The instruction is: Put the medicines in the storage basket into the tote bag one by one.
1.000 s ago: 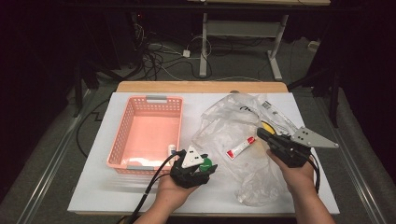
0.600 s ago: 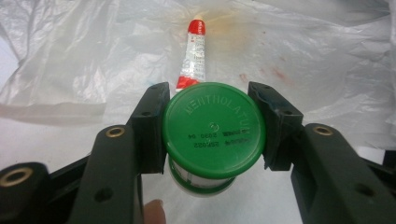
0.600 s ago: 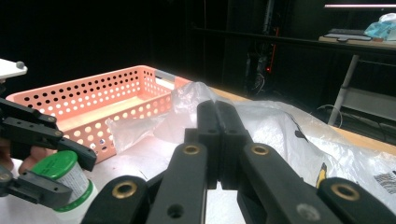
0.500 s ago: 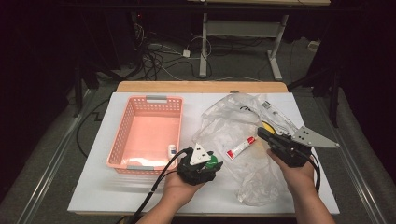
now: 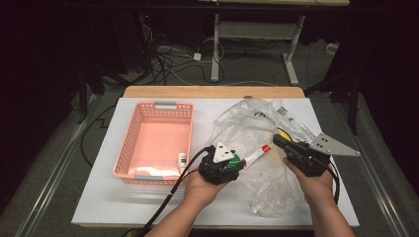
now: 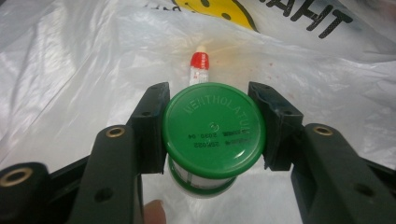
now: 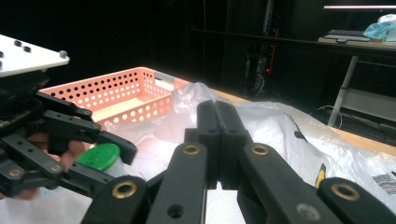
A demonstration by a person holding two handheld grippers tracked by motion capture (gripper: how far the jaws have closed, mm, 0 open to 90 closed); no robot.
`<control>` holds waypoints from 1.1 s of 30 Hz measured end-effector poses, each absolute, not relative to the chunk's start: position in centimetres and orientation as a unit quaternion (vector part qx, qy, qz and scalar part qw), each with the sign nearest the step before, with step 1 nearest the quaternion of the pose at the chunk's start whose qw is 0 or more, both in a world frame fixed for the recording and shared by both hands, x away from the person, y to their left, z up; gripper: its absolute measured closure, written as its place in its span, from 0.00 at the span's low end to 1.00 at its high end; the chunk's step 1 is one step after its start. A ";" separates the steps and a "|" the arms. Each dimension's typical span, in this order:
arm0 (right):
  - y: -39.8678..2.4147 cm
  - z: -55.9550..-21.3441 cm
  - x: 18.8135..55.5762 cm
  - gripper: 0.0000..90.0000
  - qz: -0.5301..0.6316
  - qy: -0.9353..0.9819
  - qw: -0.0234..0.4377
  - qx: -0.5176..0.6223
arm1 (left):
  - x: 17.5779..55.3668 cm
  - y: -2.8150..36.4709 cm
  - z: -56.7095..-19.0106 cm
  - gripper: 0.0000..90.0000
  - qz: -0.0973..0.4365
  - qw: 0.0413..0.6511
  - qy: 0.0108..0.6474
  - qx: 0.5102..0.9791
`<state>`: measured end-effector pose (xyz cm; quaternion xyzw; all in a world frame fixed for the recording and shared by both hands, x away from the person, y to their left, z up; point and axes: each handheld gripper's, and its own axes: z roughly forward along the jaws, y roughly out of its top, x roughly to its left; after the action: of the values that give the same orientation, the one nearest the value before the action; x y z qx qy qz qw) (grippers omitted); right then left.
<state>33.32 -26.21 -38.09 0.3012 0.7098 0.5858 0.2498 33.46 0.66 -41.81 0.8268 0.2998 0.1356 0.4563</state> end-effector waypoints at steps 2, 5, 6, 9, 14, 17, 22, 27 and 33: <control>-26.2 -38.1 33.3 1.00 0.585 0.710 0.250 0.301 | 33.7 0.0 -41.9 0.56 0.133 0.457 0.298 0.828; -26.3 -38.0 33.3 1.00 0.586 0.709 0.251 0.301 | 34.1 -1.1 -42.0 0.56 0.131 0.458 0.294 0.829; -26.3 -38.0 33.3 1.00 0.587 0.708 0.252 0.301 | 34.2 -1.3 -42.0 0.56 0.130 0.457 0.292 0.830; -26.3 -38.0 33.3 1.00 0.588 0.708 0.251 0.301 | 34.6 -2.1 -42.2 0.56 0.127 0.456 0.291 0.831; -26.4 -38.0 33.4 1.00 0.588 0.708 0.252 0.299 | 35.3 -3.3 -42.7 0.56 0.121 0.454 0.290 0.834; -26.4 -38.0 33.4 1.00 0.588 0.708 0.250 0.300 | 35.7 -3.9 -43.0 0.56 0.119 0.452 0.290 0.835; -26.4 -38.0 33.4 1.00 0.590 0.706 0.250 0.303 | 36.3 -4.8 -43.2 0.56 0.117 0.453 0.291 0.834; -26.3 -37.9 33.4 1.00 0.592 0.705 0.251 0.300 | 36.7 -5.5 -43.6 0.56 0.117 0.449 0.290 0.837; -26.4 -37.6 33.4 1.00 0.596 0.701 0.253 0.301 | 37.3 -6.0 -44.6 0.56 0.120 0.443 0.292 0.839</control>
<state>33.43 -26.40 -37.58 0.3008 0.7007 0.5956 0.2525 37.25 -6.05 -44.63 0.8392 0.2918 0.1200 0.4429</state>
